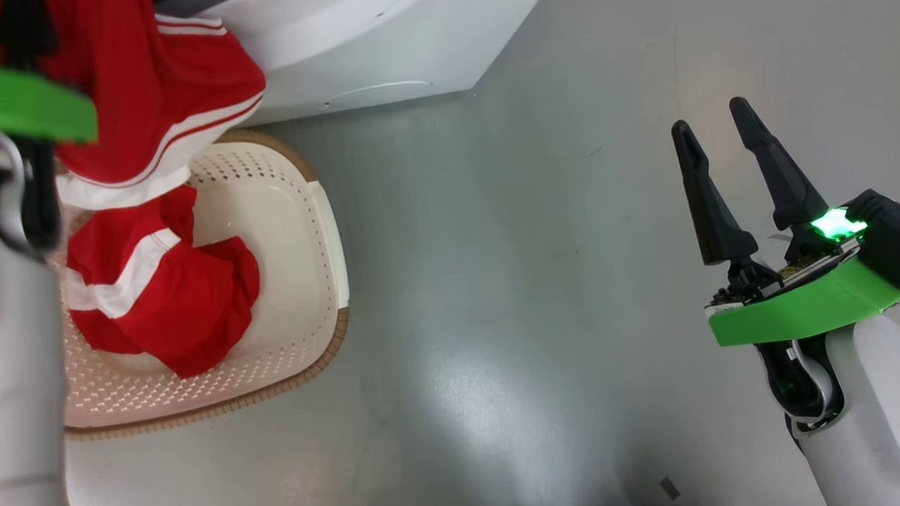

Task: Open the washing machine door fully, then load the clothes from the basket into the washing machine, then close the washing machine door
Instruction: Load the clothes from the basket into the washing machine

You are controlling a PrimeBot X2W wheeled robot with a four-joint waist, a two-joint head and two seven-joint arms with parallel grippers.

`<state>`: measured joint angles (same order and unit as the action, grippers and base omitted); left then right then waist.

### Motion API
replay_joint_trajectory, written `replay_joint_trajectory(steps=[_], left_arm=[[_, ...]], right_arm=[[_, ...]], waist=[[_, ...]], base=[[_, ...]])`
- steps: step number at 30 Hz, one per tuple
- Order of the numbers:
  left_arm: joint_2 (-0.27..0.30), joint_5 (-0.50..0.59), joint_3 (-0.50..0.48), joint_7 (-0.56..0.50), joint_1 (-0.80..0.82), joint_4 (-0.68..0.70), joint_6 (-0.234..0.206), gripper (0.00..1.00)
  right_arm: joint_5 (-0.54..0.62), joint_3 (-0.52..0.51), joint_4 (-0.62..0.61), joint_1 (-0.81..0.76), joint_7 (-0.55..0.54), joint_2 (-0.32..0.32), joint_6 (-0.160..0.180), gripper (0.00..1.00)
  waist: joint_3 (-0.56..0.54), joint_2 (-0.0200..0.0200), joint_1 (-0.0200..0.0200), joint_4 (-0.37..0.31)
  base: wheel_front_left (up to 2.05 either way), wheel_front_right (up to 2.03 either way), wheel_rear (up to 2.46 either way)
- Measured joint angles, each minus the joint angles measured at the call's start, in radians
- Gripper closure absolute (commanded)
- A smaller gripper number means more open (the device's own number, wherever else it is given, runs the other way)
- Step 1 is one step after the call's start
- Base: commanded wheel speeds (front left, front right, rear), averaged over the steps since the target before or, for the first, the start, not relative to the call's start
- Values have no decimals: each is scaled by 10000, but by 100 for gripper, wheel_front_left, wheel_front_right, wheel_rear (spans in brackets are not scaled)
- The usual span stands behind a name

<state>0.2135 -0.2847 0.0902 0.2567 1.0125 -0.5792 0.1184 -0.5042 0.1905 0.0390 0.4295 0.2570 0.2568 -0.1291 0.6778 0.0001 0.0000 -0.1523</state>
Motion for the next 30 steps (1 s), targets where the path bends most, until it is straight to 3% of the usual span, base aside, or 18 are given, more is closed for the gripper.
replay_joint_trajectory(steps=[14, 30], left_arm=[[-169, 23, -573, 2, -3935, 4234, -174, 0], [-1149, 453, -1035, 2, -6224, 5820, -165, 0]], right_arm=[[-4, -100, -23, 1, 0, 128, 0, 0], [-2, -324, -128, 7, 0, 155, 0, 0]], waist=[[3, 0, 0, 106], [252, 0, 0, 212]], base=[[0, 0, 0], [0, 0, 0]])
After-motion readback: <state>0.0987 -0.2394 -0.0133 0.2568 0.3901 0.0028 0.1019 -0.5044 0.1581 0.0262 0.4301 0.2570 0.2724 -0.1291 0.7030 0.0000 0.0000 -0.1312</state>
